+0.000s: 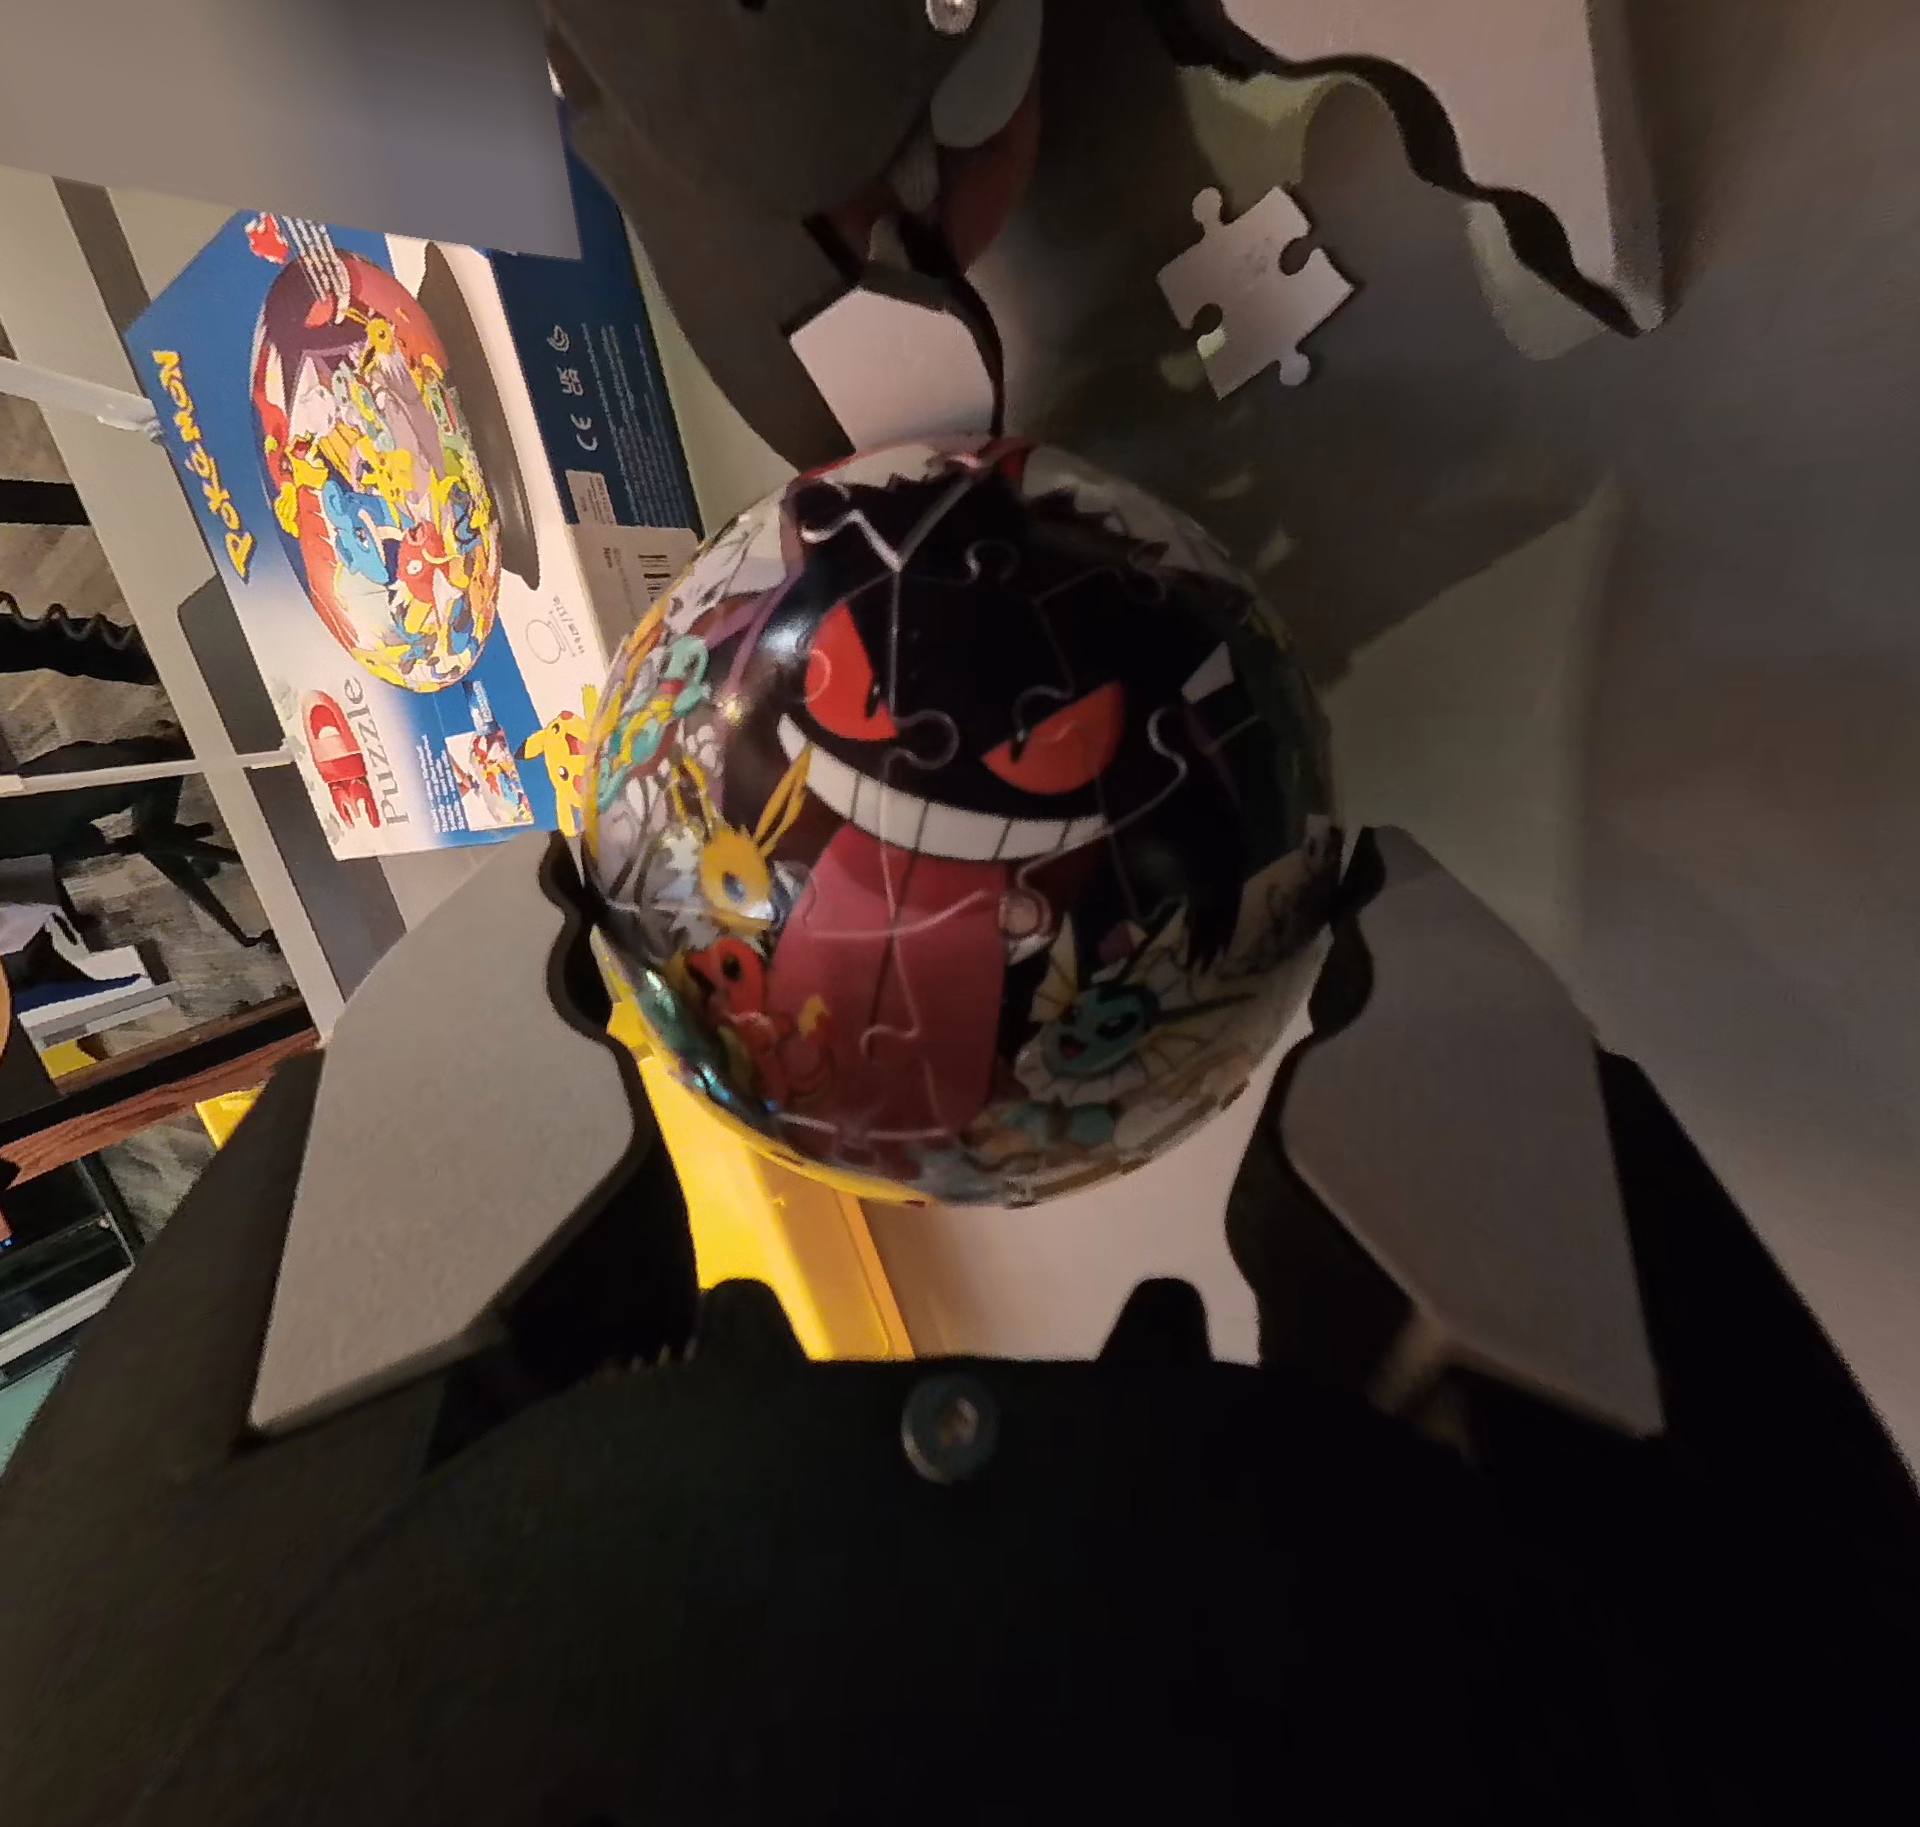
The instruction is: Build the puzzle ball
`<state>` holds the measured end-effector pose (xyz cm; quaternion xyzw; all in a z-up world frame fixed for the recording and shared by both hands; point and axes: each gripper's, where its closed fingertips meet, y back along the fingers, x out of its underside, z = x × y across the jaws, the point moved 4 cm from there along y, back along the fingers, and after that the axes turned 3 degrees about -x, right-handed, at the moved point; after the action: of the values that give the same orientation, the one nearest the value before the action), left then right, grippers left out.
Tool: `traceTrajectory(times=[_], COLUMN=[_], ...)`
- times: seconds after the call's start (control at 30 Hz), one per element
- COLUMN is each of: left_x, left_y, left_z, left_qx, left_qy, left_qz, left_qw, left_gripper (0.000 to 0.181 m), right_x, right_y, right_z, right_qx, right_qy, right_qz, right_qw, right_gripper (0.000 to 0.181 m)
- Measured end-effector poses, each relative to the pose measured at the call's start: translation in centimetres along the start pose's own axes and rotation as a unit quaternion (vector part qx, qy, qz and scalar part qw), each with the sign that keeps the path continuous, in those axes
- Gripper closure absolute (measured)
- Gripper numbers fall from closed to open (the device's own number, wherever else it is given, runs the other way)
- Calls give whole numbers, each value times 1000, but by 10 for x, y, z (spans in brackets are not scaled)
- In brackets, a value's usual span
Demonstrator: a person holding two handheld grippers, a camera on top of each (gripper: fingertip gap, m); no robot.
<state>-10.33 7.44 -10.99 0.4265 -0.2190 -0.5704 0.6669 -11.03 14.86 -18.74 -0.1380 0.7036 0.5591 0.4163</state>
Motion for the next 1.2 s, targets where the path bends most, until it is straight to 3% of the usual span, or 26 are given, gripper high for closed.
traceTrajectory(times=[0.33, 0.87, 0.97, 1.2], left_x=[-1, 4, 4, 8], left_y=[0, 0, 0, 4], left_z=[0, 1, 1, 3], left_qx=[-1, -3, -4, -10], left_qy=[7, 12, 14, 37], left_qz=[3, 18, 21, 15], left_qw=[1000, 1000, 1000, 999], left_gripper=[49, 50, 50, 52], right_x=[2, 24, 30, 39], right_y=[8, 67, 74, 86], right_z=[1, 19, 18, 12], right_qx=[2, 30, 38, 60], right_qy=[27, -11, -32, -74], right_qz=[11, -36, -42, -51], right_qw=[1000, 999, 998, 994], right_gripper=[89, 96, 103, 140])
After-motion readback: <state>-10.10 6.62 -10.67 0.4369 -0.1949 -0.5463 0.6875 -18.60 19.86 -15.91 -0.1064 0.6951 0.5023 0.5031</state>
